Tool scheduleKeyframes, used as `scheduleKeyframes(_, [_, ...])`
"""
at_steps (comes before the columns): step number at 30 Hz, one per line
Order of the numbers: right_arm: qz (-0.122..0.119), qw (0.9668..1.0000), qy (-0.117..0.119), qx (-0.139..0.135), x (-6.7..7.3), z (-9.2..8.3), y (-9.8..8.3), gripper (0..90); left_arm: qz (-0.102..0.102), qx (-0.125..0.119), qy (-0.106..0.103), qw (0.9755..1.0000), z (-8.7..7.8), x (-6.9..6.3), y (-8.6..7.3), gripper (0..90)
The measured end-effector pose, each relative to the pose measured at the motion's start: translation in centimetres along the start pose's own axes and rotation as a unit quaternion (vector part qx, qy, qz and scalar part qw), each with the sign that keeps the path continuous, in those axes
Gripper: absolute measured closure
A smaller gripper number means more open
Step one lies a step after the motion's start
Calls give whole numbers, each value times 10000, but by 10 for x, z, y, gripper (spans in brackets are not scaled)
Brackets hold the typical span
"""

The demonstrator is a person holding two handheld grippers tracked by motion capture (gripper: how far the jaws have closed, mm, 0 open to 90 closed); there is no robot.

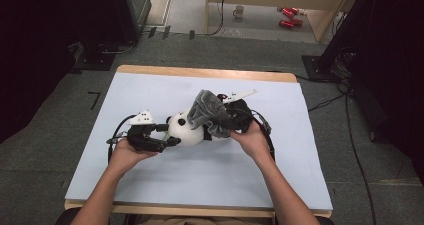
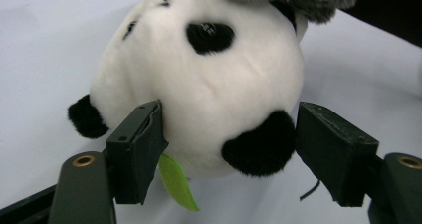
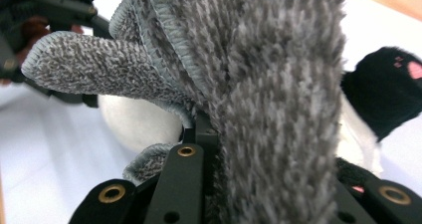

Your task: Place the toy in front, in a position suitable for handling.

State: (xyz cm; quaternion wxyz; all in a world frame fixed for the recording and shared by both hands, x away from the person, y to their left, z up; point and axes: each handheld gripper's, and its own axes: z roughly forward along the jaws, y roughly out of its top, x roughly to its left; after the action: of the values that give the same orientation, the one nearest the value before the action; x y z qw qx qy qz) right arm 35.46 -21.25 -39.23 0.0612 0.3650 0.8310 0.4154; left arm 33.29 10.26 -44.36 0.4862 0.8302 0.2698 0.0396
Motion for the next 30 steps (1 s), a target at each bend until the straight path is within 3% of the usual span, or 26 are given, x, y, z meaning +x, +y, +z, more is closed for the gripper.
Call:
scheduleKeyframes(5, [58,10000,-9,-73,-4,1,2,801,366,-13,330,9988,18,-1,-5,196])
scheduleKeyframes(8, [107,9999,1,-82,-5,1,2,799,338,-73,572,9978,28,-1,-5,203])
scheduleKeyframes(12, [185,9997,-38,-128,-6,-1,3,798,239,-144,664,9974,32,0,-5,321])
scheduleKeyframes(16, [440,9987,112,-249,-6,-6,4,799,-108,-10,745,9972,31,-4,1,538])
scheduleKeyframes(20, [465,9981,125,-395,-2,-16,10,799,-401,38,547,9977,27,-4,6,640])
scheduleKeyframes(22, [469,9975,160,-500,2,-23,13,799,-634,-55,316,9975,21,-4,11,665])
scheduleKeyframes(23, [453,9972,189,-560,5,-26,15,799,-752,-128,226,9968,18,-4,13,672])
scheduleKeyframes(26, [430,9961,276,-725,14,-38,22,799,-1239,-153,-237,9919,12,-4,18,674])
scheduleKeyframes(28, [375,9953,368,-815,22,-43,26,799,-1368,-39,-245,9903,14,-5,17,666])
scheduleKeyframes(30, [339,9948,483,-832,31,-43,29,799,-1385,-26,-179,9902,18,-7,15,655])
